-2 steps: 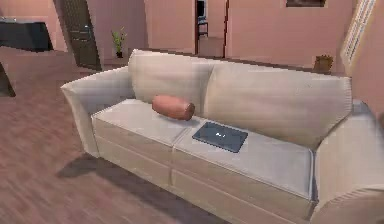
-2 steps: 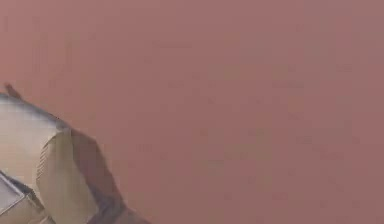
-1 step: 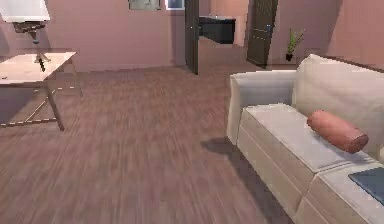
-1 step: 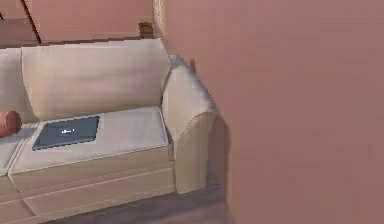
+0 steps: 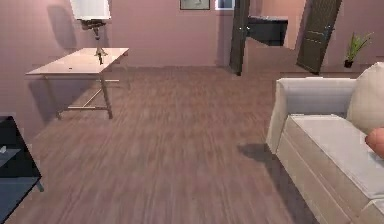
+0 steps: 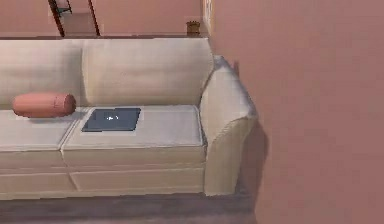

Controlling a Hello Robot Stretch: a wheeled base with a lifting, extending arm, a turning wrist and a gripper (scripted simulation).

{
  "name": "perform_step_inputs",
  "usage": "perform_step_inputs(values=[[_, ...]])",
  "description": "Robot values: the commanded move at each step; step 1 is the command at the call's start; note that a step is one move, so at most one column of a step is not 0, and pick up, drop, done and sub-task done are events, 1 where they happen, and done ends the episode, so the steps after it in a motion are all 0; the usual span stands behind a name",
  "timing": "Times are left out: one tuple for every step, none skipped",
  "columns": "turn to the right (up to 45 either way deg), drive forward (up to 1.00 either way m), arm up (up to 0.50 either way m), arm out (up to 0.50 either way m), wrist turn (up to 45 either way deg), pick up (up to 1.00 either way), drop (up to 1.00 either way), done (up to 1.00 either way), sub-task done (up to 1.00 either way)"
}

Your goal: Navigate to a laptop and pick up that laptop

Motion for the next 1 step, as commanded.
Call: perform_step_inputs(values=[[0.0,0.10,0.00,0.00,0.0,0.00,0.00,0.00,0.00]])
